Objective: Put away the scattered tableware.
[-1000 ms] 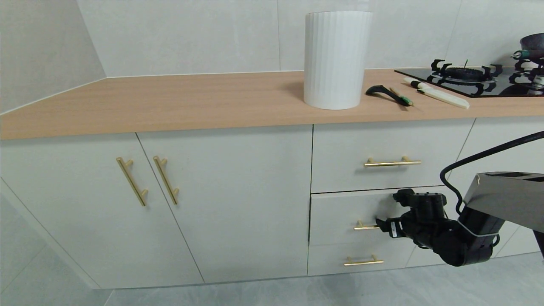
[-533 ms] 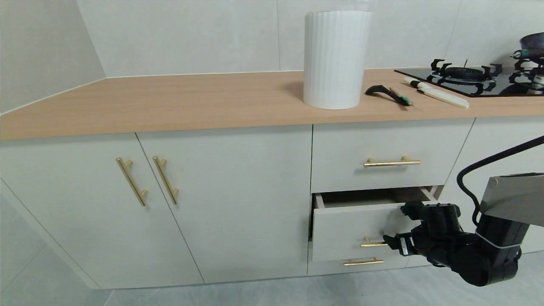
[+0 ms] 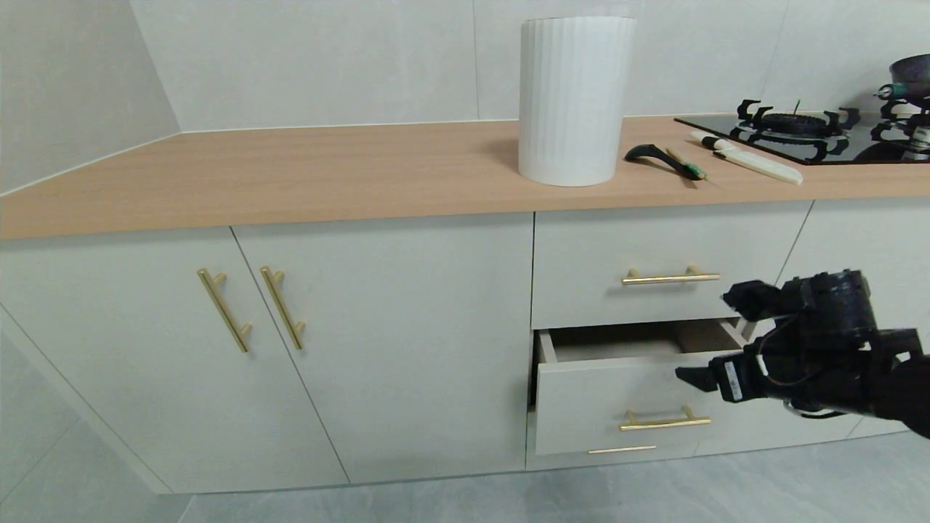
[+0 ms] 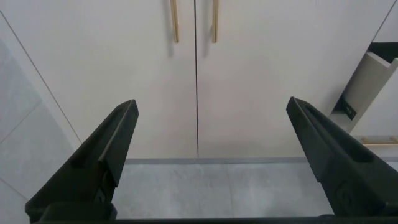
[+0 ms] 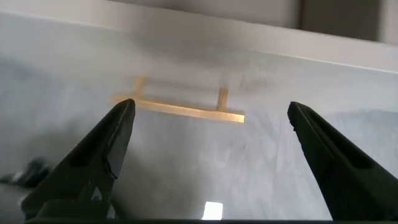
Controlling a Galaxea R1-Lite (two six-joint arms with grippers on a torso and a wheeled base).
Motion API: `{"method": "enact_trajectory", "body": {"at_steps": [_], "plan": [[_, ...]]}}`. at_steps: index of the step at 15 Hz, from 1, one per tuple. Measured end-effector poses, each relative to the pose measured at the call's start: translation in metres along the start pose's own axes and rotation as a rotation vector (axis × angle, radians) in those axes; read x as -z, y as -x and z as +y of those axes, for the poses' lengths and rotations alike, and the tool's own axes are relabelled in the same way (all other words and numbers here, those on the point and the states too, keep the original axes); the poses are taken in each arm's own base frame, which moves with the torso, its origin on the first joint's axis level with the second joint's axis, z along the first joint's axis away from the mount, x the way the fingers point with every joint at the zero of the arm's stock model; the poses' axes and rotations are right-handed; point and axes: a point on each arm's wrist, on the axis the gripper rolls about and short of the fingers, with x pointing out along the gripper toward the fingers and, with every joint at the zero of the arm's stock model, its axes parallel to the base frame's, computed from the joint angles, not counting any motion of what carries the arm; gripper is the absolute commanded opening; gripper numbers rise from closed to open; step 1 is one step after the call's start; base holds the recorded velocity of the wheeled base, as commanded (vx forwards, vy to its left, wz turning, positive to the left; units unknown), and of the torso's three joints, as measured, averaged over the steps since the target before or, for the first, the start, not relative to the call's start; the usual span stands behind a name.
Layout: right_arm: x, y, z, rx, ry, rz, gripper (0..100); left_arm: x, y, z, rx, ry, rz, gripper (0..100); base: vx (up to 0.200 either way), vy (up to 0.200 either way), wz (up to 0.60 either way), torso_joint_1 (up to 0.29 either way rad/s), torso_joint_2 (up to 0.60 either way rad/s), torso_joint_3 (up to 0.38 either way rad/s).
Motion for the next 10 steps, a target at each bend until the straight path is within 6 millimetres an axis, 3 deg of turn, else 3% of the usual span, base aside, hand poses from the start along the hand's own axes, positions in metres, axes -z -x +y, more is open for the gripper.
{"method": "enact_trajectory", "body": {"at_steps": [2, 4, 10], "plan": [[-0.028, 0.014, -0.001, 0.001, -0.020, -0.075, 100, 0.000, 0.000, 0.000, 0.001, 0.000, 0.000, 100, 0.000, 0.000, 0.00, 0.000, 0.00, 0.000], [-0.037, 0.008, -0.002, 0.007, -0.029, -0.083, 100, 0.000, 0.000, 0.000, 0.000, 0.000, 0.000, 100, 0.000, 0.000, 0.00, 0.000, 0.00, 0.000], [-0.025, -0.060, -0.001, 0.065, -0.035, -0.047, 100, 0.000, 0.000, 0.000, 0.000, 0.000, 0.000, 100, 0.000, 0.000, 0.00, 0.000, 0.00, 0.000]]}}
